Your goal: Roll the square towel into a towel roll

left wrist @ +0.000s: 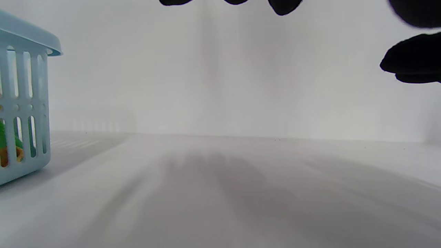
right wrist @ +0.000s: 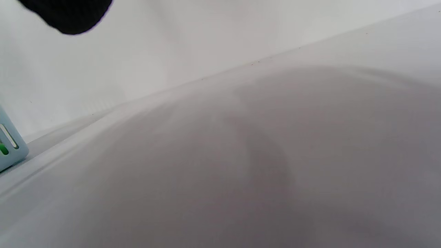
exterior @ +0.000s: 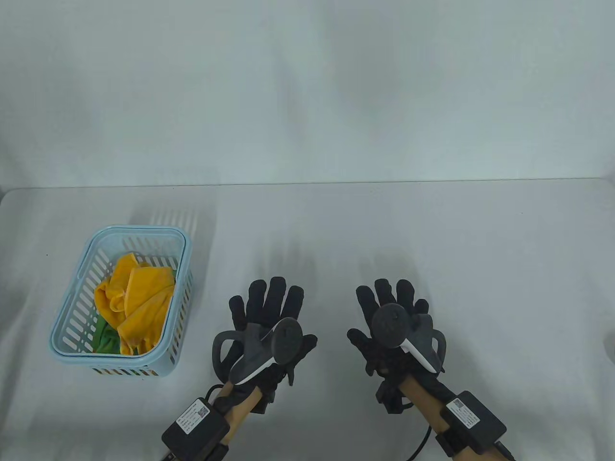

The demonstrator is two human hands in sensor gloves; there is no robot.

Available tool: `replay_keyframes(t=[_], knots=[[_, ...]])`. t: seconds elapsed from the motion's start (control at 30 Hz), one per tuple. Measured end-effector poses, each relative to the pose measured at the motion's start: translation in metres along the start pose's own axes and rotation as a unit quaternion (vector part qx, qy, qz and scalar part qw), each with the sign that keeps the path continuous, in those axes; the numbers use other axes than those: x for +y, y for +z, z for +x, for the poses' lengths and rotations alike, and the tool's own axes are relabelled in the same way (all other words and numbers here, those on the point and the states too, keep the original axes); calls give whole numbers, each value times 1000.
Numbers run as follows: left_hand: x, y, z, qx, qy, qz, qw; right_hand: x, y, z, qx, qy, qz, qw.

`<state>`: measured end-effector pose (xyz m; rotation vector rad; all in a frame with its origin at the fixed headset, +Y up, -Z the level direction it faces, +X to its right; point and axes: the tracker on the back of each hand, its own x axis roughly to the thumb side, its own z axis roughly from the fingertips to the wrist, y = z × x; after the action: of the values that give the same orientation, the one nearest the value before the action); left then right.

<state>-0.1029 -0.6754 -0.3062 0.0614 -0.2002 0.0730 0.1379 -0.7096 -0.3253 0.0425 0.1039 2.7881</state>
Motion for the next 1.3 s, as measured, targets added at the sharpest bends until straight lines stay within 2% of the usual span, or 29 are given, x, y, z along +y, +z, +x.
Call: replay_keyframes(t=[0.47,0.7,0.9,1.07,1.17,1.3], knots=[[-3,0,4,-5,-4,-4,1000,-1,-2,-6,15,-17,2,1000],[9,1,2,10,12,12,1000,-7,-1,-9,17,-32,-8,999],[44,5,-1,25,64,42,997,-12,0,-9,15,-42,-13,999],[82,0,-13,44,53,63,996,-15,2,-10,18,-47,-19,999],[109,-1,-30,59,66,61,994,-15,2,-11,20,-48,-19,998],[138,-8,-71,96,59,52,992,-17,2,-12,24,-57,-19,998]])
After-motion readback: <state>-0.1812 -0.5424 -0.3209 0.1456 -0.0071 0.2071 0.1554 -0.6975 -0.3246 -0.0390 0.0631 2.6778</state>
